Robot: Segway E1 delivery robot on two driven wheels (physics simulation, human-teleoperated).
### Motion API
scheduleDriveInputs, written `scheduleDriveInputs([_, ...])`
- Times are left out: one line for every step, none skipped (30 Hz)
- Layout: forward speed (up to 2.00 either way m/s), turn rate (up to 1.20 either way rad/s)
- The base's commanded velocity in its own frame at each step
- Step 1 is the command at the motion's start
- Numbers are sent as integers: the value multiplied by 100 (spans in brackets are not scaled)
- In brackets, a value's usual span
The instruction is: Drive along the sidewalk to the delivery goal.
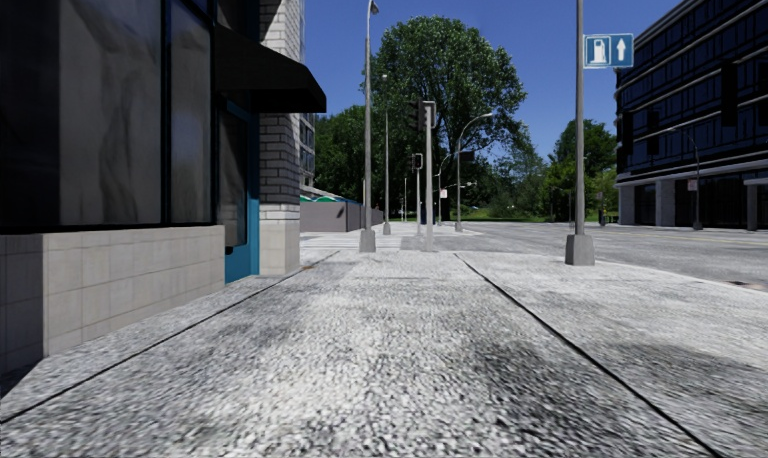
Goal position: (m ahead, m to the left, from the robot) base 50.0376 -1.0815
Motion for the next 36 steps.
scheduleDriveInputs([200,0])
scheduleDriveInputs([200,0])
scheduleDriveInputs([200,0])
scheduleDriveInputs([200,0])
scheduleDriveInputs([200,0])
scheduleDriveInputs([200,0])
scheduleDriveInputs([200,0])
scheduleDriveInputs([200,0])
scheduleDriveInputs([200,0])
scheduleDriveInputs([200,0])
scheduleDriveInputs([200,0])
scheduleDriveInputs([200,0])
scheduleDriveInputs([200,0])
scheduleDriveInputs([200,0])
scheduleDriveInputs([200,0])
scheduleDriveInputs([200,0])
scheduleDriveInputs([200,0])
scheduleDriveInputs([200,0])
scheduleDriveInputs([200,0])
scheduleDriveInputs([200,0])
scheduleDriveInputs([200,0])
scheduleDriveInputs([200,0])
scheduleDriveInputs([200,0])
scheduleDriveInputs([200,0])
scheduleDriveInputs([200,0])
scheduleDriveInputs([200,0])
scheduleDriveInputs([200,0])
scheduleDriveInputs([200,0])
scheduleDriveInputs([200,0])
scheduleDriveInputs([200,0])
scheduleDriveInputs([200,0])
scheduleDriveInputs([200,0])
scheduleDriveInputs([200,0])
scheduleDriveInputs([200,0])
scheduleDriveInputs([200,0])
scheduleDriveInputs([200,0])
